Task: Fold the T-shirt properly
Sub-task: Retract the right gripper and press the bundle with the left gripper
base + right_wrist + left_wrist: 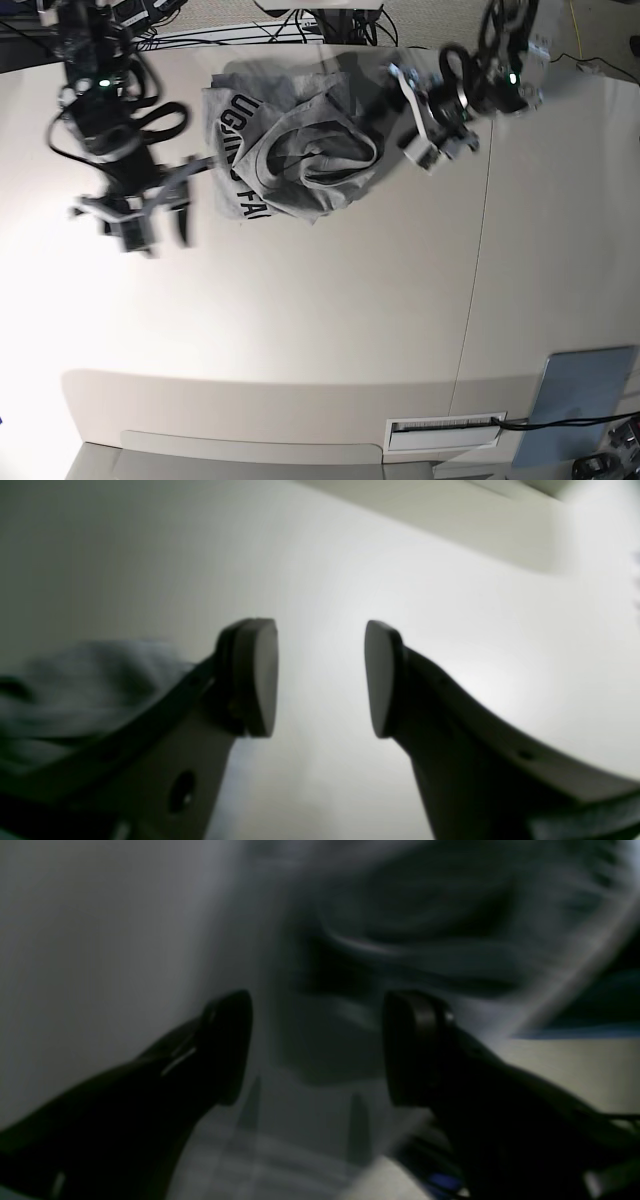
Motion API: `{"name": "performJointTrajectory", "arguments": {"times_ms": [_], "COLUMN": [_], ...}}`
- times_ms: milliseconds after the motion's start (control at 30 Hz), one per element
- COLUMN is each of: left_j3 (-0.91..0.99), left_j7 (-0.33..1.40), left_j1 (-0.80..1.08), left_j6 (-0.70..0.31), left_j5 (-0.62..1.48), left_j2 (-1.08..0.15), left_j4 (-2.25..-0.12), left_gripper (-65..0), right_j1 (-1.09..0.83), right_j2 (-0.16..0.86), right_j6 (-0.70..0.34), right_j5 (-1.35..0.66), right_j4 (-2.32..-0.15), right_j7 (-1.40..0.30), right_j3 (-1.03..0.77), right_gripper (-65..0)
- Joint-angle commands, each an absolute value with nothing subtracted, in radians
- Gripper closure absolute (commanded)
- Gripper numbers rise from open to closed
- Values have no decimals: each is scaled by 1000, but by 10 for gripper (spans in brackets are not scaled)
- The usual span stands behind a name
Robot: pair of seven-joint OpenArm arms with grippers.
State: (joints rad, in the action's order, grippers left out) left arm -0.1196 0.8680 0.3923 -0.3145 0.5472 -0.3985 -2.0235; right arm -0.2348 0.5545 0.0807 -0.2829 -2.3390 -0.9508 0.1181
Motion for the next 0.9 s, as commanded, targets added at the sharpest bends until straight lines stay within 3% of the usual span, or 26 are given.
{"name": "performJointTrajectory", "arguments": {"times_ms": [0,167,367,700,767,867], "left_j3": [-115,-115,-115,-194,-231,-271], "left_j7": [846,845,846,891,873,816], "left_j1": [405,464,468,468,468,468], "left_j6": [-312,-312,-261,-259,-258,-259], "left_j5": [570,633,624,625,624,620], "left_j2": [-389,-315,-216,-208,-208,-208], "left_j4": [-2059,-2079,-2075,-2028,-2028,-2029], "left_gripper": [-412,-412,-412,-408,-339,-94], "right_j1": [-244,-319,-333,-332,-332,-332], "right_j2": [592,661,662,662,662,662], "right_j6": [81,81,81,80,80,80], "right_j5": [-268,-268,-268,-267,-263,-241], "right_j4": [-2356,-2243,-2108,-2107,-2107,-2107], "right_j7": [-929,-926,-912,-904,-905,-907], "right_j3": [83,-17,-35,-35,-35,-35], "right_gripper": [-279,-279,-279,-279,-279,-279]}}
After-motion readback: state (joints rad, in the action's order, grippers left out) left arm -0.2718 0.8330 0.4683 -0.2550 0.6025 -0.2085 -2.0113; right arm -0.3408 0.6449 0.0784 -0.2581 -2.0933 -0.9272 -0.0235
